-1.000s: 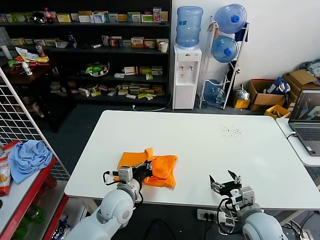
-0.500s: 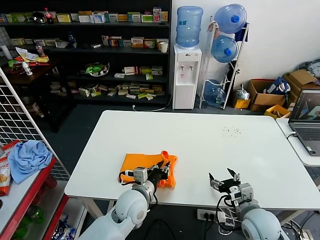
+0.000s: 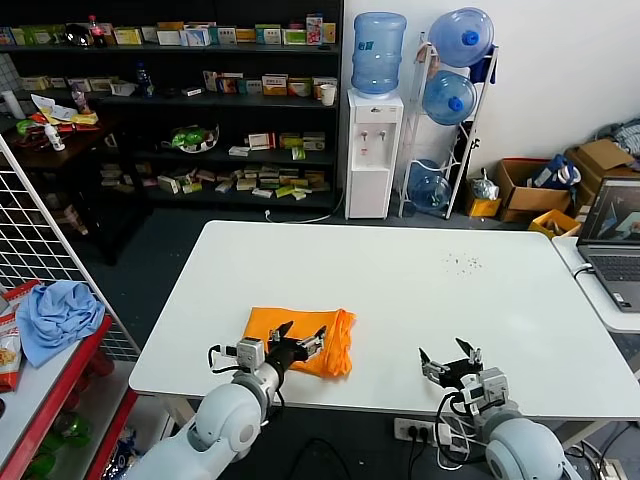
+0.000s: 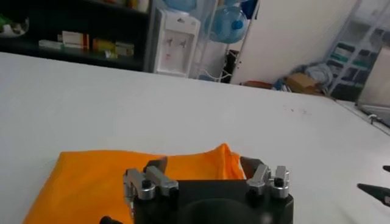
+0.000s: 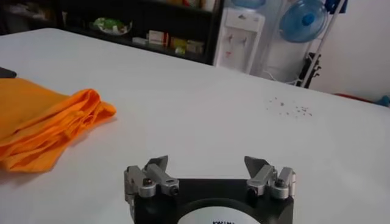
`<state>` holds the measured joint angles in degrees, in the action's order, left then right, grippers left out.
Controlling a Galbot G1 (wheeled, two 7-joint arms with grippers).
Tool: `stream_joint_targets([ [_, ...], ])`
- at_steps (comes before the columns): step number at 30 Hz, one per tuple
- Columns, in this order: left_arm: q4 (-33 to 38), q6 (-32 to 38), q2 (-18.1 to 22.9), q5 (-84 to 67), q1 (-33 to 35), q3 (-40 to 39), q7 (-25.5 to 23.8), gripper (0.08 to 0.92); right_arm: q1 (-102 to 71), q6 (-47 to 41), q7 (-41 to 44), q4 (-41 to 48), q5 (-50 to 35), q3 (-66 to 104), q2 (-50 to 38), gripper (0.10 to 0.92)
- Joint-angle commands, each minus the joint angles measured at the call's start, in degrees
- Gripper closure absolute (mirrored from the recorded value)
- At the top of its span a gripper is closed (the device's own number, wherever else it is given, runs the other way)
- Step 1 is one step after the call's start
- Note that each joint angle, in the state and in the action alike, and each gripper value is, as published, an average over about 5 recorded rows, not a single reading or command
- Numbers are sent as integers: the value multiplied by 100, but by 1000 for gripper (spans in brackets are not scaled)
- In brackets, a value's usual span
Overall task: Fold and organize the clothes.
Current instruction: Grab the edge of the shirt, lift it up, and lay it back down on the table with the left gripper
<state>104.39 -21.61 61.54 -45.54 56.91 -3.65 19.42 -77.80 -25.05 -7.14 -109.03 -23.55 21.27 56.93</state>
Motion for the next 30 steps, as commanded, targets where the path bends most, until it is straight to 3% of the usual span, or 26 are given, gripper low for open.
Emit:
stream_joint_targets([
  [1,-304,-121,-720,-254,7,761,-416,182,-27,63,43,-16,-95,10,-8,203],
  [10,-1164,-752,-732,-558,-188,1144,-1006,177,-214,112,176,-106,-23,89,-31,203],
  [25,-1618,-900,-480,-535,-273,1118,-1455,177,-414,110,245,-279,11,211,-89,203],
  [30,-1641,-903,-445,-505,-290,1087,-1506,235,-426,100,242,-312,-2,232,-101,203],
])
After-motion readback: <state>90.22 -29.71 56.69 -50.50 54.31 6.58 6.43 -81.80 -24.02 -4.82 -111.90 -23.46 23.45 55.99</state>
